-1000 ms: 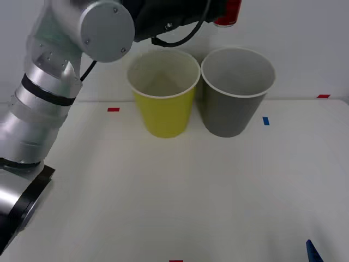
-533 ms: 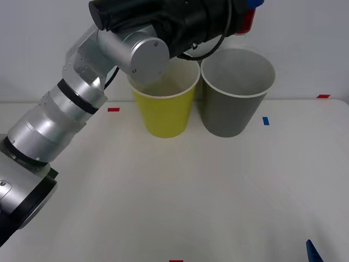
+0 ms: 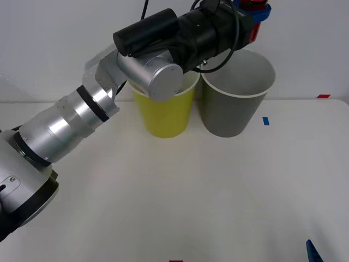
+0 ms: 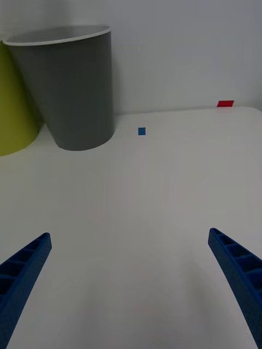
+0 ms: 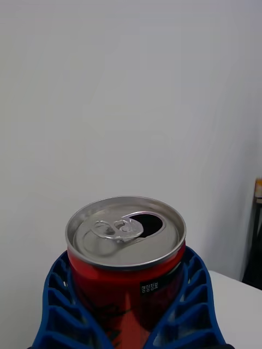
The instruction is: Put cans in the gray bin and PET bottles in the light green bin.
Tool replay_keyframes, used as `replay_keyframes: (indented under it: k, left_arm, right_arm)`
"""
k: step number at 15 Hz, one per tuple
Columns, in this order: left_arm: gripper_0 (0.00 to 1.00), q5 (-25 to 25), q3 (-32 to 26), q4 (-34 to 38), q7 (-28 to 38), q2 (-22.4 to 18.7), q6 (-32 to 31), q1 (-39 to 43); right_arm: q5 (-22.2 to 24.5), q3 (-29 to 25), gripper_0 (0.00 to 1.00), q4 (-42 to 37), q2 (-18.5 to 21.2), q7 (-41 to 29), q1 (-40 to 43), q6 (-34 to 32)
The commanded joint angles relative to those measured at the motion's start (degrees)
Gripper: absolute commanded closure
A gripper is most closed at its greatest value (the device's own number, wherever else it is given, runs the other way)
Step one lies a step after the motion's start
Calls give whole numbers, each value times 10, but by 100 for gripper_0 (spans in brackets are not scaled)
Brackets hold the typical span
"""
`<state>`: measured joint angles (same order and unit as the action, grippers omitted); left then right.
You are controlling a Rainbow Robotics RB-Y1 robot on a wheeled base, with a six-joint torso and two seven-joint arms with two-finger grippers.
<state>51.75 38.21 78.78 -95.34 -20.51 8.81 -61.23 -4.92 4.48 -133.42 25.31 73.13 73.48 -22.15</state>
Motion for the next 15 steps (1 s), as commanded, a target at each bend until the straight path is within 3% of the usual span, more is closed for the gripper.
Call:
replay_keyframes:
  k: [1, 15]
  left_arm:
    - [100, -1, 6, -24, 2, 11, -7, -2]
    - [100, 0, 44, -57, 7, 26, -59, -2]
  right_arm:
    - [0, 0, 0, 0, 0, 0, 0, 0]
    - [0, 0, 0, 0, 0, 0, 0, 0]
